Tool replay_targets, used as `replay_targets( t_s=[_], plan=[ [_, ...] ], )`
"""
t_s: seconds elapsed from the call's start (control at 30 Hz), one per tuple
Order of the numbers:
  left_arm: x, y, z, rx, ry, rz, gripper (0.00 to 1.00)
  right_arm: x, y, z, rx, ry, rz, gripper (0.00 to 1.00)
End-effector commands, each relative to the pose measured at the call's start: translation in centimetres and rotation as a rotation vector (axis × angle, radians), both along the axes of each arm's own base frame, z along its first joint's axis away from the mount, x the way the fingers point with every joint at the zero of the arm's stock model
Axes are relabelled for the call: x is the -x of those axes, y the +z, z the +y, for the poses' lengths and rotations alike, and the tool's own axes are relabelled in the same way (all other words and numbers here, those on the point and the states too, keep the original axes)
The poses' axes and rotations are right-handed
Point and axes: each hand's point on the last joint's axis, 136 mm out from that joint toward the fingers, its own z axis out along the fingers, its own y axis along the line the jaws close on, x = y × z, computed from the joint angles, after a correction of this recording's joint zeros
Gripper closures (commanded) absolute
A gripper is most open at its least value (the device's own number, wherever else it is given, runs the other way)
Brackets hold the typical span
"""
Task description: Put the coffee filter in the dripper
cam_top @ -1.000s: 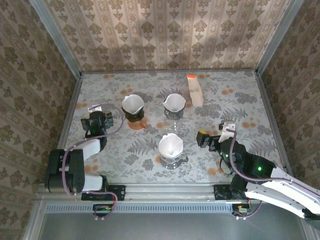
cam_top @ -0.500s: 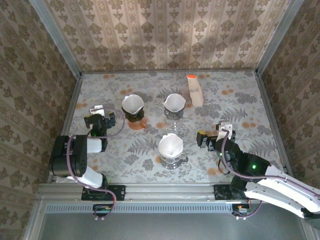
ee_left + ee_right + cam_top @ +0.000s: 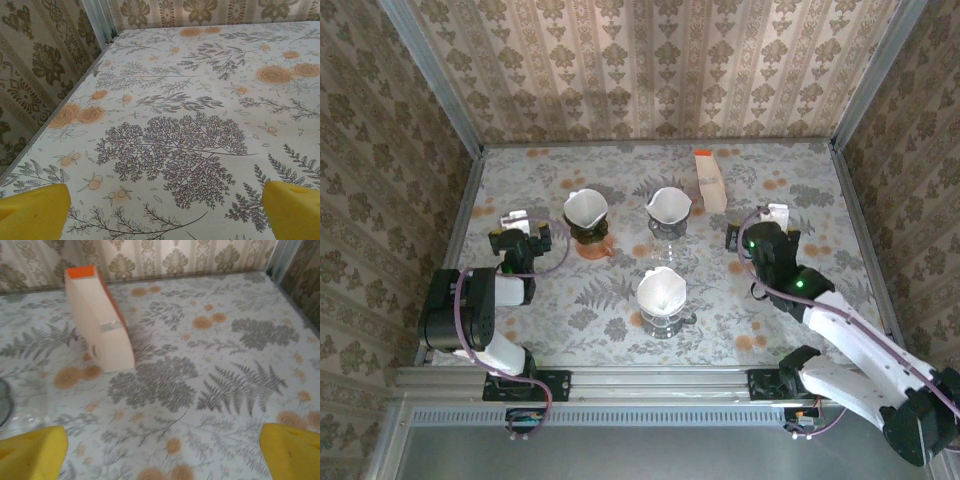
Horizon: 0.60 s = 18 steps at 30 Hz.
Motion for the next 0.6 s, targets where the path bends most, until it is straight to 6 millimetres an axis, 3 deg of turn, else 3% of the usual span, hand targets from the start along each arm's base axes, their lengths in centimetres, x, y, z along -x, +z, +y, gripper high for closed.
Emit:
replay_targets(
  t_s=[0.0, 0.1, 0.3, 0.57],
  plan=[
    [-0.4, 0.8, -0.4, -0.012, -0.024, -0.027, 0.0, -2.9, 2.0, -1.4, 0.085, 0.011, -0.15, 0.0],
    [-0.4, 0.7, -0.4, -0.013, -0.024, -0.026, 0.0, -4.6, 0.5, -3.3, 0.108, 0.0, -0.219, 0.0],
    [-0.4, 0.8, -0.4, -0.014, -0.024, -0.029, 0.0, -6.8, -5.4, -6.5, 0.164, -0.039, -0.036, 0.0],
    [-0.4, 0.8, -0.4, -0.014, -0.024, -0.027, 0.0, -8.3, -9.2, -7.1, 0.025, 0.007, -0.07, 0.0]
  ],
)
